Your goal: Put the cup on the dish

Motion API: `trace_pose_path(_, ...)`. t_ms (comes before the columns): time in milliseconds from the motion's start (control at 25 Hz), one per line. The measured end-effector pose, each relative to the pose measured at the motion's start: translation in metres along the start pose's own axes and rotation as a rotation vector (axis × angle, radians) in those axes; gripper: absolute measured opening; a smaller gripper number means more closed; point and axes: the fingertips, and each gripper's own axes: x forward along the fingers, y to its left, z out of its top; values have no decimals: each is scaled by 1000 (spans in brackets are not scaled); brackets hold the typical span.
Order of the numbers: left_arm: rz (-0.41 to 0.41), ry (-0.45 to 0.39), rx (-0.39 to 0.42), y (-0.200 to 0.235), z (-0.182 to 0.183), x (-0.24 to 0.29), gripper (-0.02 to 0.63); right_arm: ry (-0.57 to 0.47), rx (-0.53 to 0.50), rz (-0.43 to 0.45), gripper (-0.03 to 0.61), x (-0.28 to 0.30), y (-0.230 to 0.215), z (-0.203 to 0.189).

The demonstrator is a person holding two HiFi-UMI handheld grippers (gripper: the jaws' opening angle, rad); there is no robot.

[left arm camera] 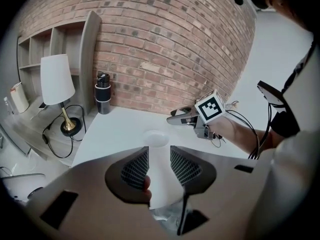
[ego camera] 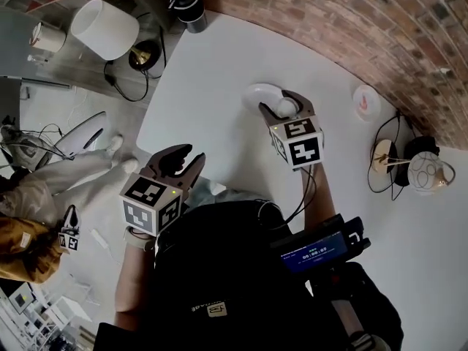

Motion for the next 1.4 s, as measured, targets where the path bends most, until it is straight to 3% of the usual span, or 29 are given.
trace_pose_path(640,85,34,-123,3,-24,7,138,87,-72,84,259,69,-3,-38)
trace_pose_path(960,111,87,-103,-1,-36,11,138,129,-121,107,259,95,0,-55)
trace_pose_path(1400,120,82,-137,4,-32,7,137,139,-158,107,259,119,5,-69)
